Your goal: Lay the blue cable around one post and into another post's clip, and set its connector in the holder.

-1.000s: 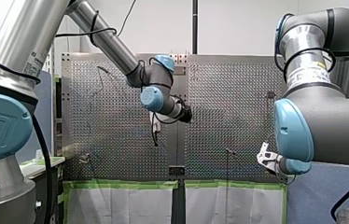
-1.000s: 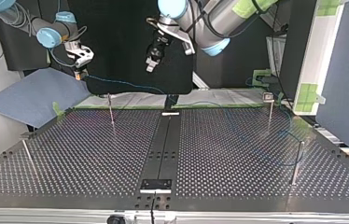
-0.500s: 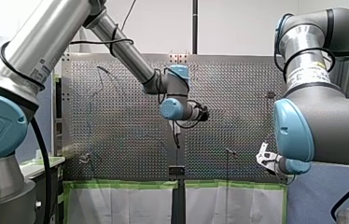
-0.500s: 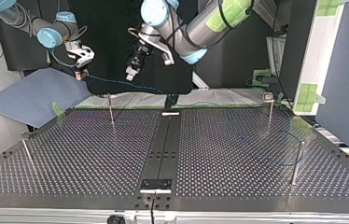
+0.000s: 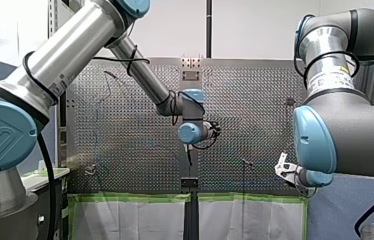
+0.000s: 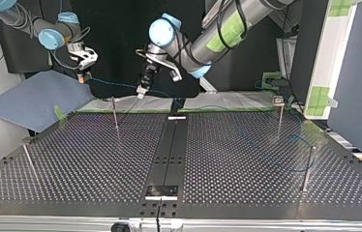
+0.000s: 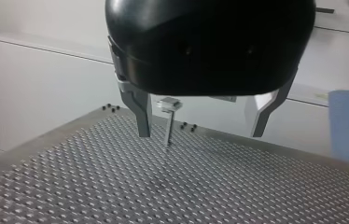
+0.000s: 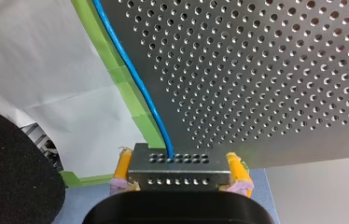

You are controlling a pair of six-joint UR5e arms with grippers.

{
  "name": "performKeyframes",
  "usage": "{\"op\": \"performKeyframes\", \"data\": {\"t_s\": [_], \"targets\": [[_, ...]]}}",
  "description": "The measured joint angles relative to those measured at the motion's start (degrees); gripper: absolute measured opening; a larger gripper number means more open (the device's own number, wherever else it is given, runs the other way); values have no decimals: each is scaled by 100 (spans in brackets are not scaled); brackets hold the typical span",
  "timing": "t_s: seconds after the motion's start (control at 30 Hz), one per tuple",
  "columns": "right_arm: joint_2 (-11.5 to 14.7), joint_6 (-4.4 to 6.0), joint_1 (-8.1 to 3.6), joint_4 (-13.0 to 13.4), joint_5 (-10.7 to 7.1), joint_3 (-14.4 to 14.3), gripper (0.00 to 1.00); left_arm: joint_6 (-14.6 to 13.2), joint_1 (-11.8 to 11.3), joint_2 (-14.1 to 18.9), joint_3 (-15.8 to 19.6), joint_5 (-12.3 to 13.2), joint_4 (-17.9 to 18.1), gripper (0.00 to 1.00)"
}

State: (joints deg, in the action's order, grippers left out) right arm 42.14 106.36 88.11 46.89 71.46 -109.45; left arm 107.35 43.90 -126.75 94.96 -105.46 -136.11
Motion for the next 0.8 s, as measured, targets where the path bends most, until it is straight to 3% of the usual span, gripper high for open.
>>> {"op": "performKeyframes", "data": {"t_s": [0.43, 0.8], "targets": [[-1, 0, -6, 11, 0, 3, 0, -20, -12, -763, -24, -12, 737, 100], [1, 0, 7, 14, 0, 5, 0, 24, -18, -1373, -359, 19, 649, 100]]}}
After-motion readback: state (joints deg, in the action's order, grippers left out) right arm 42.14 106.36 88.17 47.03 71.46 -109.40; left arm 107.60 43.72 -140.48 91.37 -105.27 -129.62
